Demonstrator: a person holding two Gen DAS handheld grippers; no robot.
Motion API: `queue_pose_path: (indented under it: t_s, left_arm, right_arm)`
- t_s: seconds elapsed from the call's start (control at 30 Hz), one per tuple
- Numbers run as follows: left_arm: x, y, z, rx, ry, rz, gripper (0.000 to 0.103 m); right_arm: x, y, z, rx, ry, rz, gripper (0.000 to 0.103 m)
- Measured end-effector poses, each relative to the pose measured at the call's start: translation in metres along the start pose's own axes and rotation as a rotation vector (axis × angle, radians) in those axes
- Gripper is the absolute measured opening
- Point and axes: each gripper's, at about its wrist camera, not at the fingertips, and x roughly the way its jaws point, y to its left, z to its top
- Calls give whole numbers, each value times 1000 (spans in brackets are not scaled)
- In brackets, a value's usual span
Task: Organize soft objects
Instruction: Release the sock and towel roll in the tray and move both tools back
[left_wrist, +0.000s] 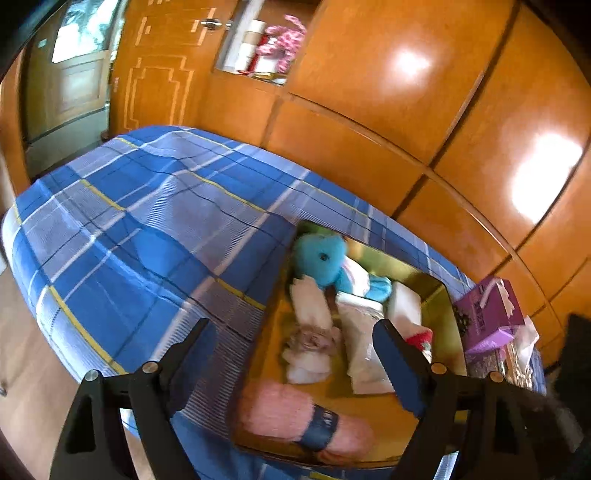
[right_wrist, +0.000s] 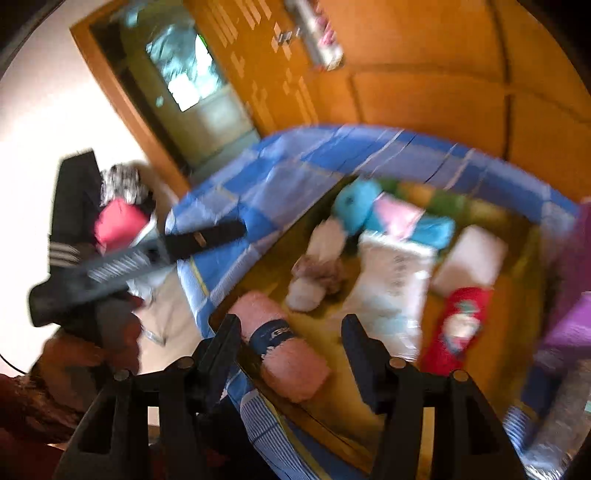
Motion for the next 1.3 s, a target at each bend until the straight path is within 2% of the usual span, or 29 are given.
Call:
queue_pose_path:
  t_s: [0.13, 0.3, 0.5, 0.63, 0.8, 0.97, 1.0, 1.1, 1.23, 1.3]
  left_arm:
    - [5, -24, -6, 46, 22, -31, 90]
    - [9, -58, -16, 91, 47, -84, 95]
    - [11, -102, -26, 163, 91, -153, 96]
    - [11, -133, -35, 218, 118, -220, 100]
    - [10, -175, -49, 304, 156, -298, 101]
    - [8, -214, -67, 392, 190, -361, 101]
    - [8, -219, -69, 403, 196, -370, 101]
    - [8, -238, -79, 441, 216, -403, 101]
    - [10, -261, -88, 486, 238, -424, 102]
    - [12, -273, -92, 502, 248, -433, 102]
  right_arm:
    - [-58, -12, -8, 36, -121, -88, 57]
    - [-115, -40, -22, 132, -244, -146, 57]
    - [-187, -100, -58, 321, -400, -267, 57]
    - [-216, -152, -93, 490, -449, -354, 57]
    - [-228, -210, -135, 646, -442, -466, 57]
    - [-233, -269, -184, 807, -396, -547, 57]
    - [-235, -273, -192, 822, -393, -567, 57]
    - [-253, -297, -215, 844, -374, -703, 57]
    - [-287, -335, -228, 849, -339, -854, 59]
    - [-307, -359, -234, 850, -315, -902, 60]
